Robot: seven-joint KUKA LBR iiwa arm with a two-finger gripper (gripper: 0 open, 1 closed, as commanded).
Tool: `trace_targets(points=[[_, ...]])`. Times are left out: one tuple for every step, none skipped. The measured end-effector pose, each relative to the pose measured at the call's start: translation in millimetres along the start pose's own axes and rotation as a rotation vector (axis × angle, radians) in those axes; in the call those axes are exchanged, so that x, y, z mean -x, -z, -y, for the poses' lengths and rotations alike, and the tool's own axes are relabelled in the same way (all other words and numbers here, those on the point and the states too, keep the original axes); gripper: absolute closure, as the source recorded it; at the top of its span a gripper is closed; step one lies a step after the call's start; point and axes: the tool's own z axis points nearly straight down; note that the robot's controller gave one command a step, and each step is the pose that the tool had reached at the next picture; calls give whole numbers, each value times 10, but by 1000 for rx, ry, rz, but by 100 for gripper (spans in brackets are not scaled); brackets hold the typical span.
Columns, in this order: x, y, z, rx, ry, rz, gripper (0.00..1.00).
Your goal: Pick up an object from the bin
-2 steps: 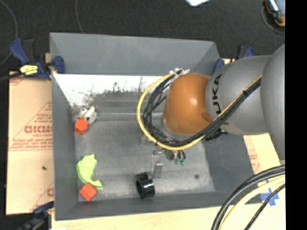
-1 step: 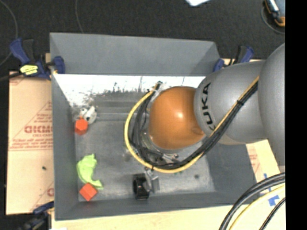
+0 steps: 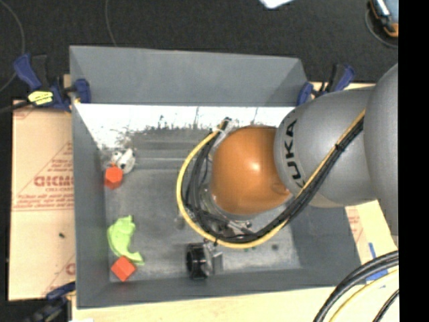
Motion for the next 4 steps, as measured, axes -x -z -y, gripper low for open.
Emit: trace_targets(points=[[-61,-76,-21,4,417,-9,0],[-57,-665,60,0,707,-1,0],[-35,-665,-19,3,808,-2,100],[-31,-665,-30,4,823,-2,100]])
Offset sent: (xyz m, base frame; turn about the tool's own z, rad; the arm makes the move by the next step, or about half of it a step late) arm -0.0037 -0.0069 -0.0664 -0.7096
